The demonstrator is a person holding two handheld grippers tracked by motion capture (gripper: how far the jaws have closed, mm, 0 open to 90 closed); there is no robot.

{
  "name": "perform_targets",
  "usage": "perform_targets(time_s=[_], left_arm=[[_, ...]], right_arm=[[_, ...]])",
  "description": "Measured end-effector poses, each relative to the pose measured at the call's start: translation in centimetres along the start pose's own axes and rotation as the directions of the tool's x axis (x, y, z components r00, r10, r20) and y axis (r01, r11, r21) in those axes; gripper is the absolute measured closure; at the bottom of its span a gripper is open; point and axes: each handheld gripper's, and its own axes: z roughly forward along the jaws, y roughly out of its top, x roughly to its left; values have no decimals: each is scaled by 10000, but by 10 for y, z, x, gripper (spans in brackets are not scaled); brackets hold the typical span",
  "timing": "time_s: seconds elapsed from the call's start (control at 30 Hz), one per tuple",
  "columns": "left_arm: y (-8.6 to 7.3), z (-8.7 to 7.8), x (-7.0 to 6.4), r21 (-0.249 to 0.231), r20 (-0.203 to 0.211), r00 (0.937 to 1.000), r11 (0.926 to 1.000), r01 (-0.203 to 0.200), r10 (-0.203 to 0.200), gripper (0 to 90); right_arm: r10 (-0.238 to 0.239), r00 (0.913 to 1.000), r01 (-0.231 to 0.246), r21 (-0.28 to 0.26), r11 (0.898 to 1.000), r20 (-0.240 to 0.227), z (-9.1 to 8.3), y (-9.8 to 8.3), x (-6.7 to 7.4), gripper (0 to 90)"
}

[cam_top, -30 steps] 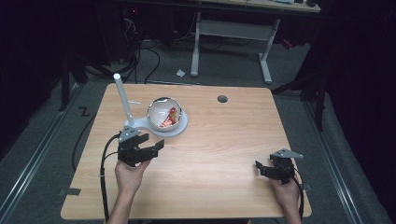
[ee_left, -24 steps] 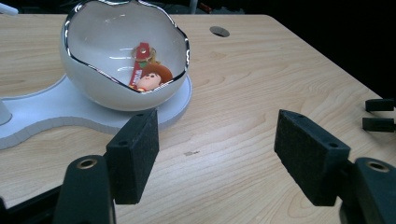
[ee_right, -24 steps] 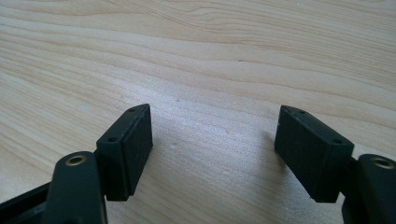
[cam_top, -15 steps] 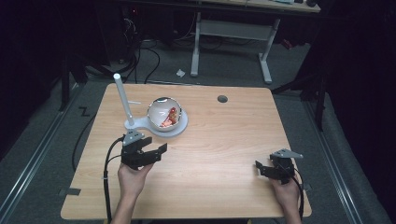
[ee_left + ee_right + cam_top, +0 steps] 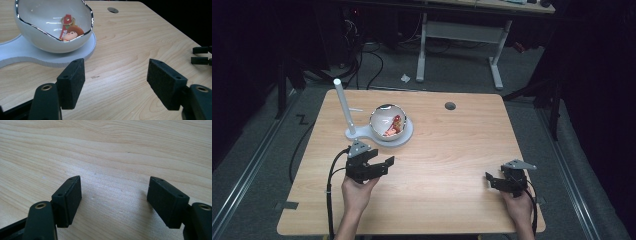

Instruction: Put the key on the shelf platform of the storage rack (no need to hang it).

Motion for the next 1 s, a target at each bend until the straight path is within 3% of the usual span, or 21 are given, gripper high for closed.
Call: perform_targets(time_s=[0.1,0.13,0.27,0.3,0.4,0.53,0.6,0.87,0.9,0.97,1.0], left_arm=[[-4,3,0,56,-63,9999,9999,120,-119,312],[-5,4,2,75,-22,10000,10000,-40,41,312],[-9,7,3,174,-247,9997,9998,-5,9,317],[-9,9,3,92,-408,9991,9999,69,-65,318],[-8,8,2,176,-392,9987,9993,329,-321,318],[-11,9,5,172,-370,9992,9997,149,-143,311],[-13,11,6,173,-519,9984,9995,251,-242,303],[-25,16,8,265,-580,9978,9992,-292,307,299],[-26,17,10,260,-524,9973,9984,-507,520,298],[-28,19,9,277,-663,9973,9992,-294,312,298],[-28,19,9,339,-602,9972,9985,-418,438,299]], right_arm=[[4,10000,-4,1,10000,3,0,0,0,278],[7,10000,-7,3,10000,1,0,0,0,278],[-2,10000,2,0,10000,4,0,0,0,278],[1,10000,-1,1,10000,1,0,0,0,278],[-6,10000,6,0,10000,-1,0,0,0,278],[-9,10000,9,-1,10000,-4,0,0,0,278],[-11,10000,11,-2,10000,-6,0,0,0,278],[-23,10000,23,-3,10000,-15,0,0,0,279],[-24,10000,24,-2,10000,-15,0,0,0,278],[-24,10000,24,-3,10000,-17,0,0,0,278],[-25,10000,25,-3,10000,-18,0,0,0,278]])
